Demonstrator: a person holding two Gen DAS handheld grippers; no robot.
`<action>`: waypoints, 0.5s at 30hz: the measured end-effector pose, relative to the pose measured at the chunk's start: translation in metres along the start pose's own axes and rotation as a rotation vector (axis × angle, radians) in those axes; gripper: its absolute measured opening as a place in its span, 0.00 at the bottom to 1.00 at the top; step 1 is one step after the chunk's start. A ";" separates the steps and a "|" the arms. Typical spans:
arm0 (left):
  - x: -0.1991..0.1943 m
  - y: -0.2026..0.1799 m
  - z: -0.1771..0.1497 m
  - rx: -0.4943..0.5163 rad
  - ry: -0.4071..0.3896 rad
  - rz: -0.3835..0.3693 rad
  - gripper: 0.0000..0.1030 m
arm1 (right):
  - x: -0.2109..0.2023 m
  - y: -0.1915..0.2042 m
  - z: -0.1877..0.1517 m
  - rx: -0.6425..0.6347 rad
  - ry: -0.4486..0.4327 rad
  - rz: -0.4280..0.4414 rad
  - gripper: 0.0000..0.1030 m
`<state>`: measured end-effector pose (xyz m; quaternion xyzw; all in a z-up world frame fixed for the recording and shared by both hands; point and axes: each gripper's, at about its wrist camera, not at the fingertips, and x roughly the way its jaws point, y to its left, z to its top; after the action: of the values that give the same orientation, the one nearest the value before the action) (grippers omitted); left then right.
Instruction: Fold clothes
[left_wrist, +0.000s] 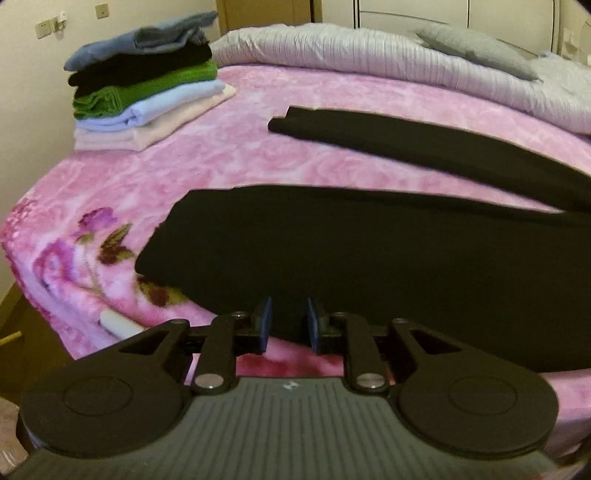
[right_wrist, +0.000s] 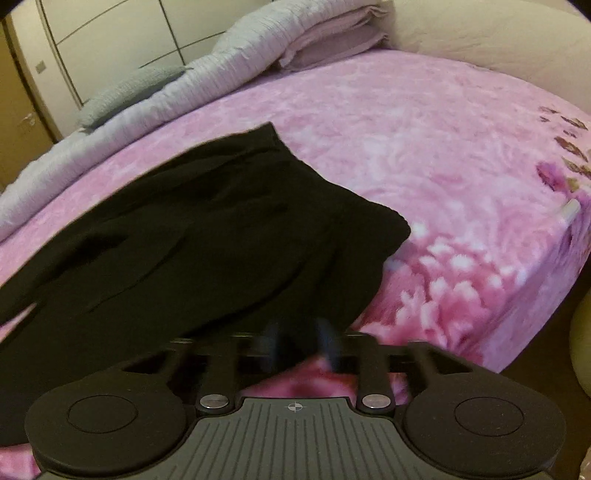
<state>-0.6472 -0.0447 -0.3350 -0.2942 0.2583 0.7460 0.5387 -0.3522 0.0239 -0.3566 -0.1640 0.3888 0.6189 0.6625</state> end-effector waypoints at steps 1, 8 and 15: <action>-0.011 -0.004 0.000 -0.003 -0.006 -0.015 0.17 | -0.008 0.006 0.000 -0.002 -0.024 0.016 0.68; -0.056 -0.051 0.002 0.038 -0.017 -0.108 0.26 | -0.037 0.066 -0.015 -0.115 -0.019 0.095 0.69; -0.084 -0.081 -0.020 0.088 0.002 -0.149 0.26 | -0.050 0.096 -0.039 -0.173 0.005 0.162 0.69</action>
<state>-0.5461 -0.0905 -0.2947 -0.2894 0.2687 0.6915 0.6048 -0.4520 -0.0204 -0.3209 -0.1903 0.3474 0.7012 0.5928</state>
